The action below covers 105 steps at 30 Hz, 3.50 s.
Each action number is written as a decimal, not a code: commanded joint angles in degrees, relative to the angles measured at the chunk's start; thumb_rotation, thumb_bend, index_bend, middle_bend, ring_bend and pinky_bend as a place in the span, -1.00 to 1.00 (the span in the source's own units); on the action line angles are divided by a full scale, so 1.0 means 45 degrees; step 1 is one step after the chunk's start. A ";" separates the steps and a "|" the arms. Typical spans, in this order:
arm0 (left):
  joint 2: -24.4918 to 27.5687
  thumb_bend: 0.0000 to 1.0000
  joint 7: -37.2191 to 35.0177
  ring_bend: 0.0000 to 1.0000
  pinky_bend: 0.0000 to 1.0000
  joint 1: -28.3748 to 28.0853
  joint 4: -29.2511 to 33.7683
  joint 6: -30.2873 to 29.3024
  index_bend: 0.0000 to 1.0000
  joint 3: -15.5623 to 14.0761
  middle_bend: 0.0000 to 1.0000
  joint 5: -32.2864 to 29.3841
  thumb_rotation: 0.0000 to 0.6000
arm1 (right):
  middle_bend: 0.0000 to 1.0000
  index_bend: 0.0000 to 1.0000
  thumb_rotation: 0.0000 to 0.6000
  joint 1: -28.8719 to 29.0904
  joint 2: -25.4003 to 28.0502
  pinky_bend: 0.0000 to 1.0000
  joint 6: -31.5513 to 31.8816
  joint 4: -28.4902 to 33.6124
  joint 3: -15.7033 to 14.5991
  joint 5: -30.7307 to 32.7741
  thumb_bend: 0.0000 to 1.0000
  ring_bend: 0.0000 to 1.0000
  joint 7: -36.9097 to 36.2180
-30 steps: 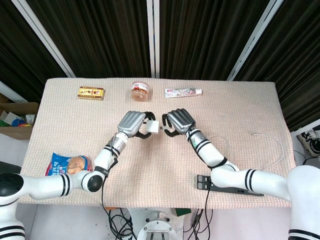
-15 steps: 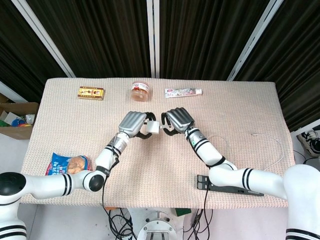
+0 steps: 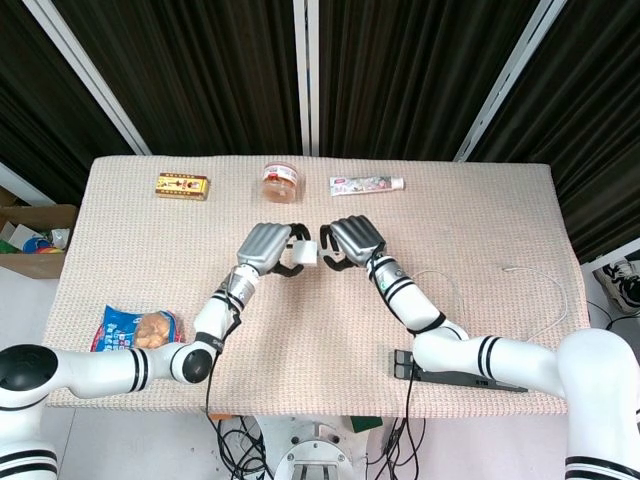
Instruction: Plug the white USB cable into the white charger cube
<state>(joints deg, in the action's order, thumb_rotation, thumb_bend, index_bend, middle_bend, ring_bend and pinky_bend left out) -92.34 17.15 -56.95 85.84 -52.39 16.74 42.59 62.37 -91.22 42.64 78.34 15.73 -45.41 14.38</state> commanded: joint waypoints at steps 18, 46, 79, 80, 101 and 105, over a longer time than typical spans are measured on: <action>-0.0140 -0.52 0.0160 0.47 0.85 0.0042 0.0067 -0.0314 0.13 0.0204 -0.12 -0.0244 1.00 | 0.24 0.19 1.00 0.0009 -0.0354 -0.21 0.0138 -0.0239 0.0138 0.0177 0.40 -0.19 -0.0157; 0.0062 -0.52 0.0129 0.47 0.85 0.0240 0.0254 -0.0297 0.13 0.0078 -0.12 -0.0121 1.00 | 0.07 -0.04 1.00 -0.0260 0.0092 -0.23 0.0638 0.0401 -0.0155 0.0436 -0.14 -0.19 0.0500; -0.0033 -0.52 0.0473 0.47 0.85 0.0040 0.0328 -0.0281 0.13 0.0063 -0.13 -0.0232 1.00 | 0.14 0.27 1.00 -0.0010 -0.0500 -0.19 0.0678 0.0055 -0.0047 0.0474 -0.14 -0.17 0.0887; -0.0031 -0.52 0.0467 0.47 0.85 0.0046 0.0331 -0.0279 0.13 0.0059 -0.13 -0.0237 1.00 | 0.14 0.27 1.00 -0.0014 -0.0493 -0.19 0.0680 0.0062 -0.0059 0.0490 -0.14 -0.17 0.0907; -0.0049 -0.52 0.0676 0.47 0.85 0.0011 0.0363 -0.0390 0.12 -0.0034 -0.13 -0.0253 1.00 | 0.03 0.07 1.00 -0.0049 -0.0403 -0.23 0.0964 0.0272 -0.0233 0.0718 -0.27 -0.25 0.1470; -0.0064 -0.52 0.0604 0.47 0.86 0.0085 0.0291 -0.0382 0.12 -0.0103 -0.13 -0.0196 1.00 | -0.22 -0.34 1.00 -0.0226 -0.0196 -0.31 0.1552 0.0720 -0.0312 0.1014 -0.53 -0.44 0.1894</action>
<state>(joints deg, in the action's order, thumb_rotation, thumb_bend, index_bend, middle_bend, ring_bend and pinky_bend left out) -92.61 19.92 -56.61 87.20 -54.12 16.31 41.67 61.73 -92.57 48.76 80.78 14.54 -41.47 22.16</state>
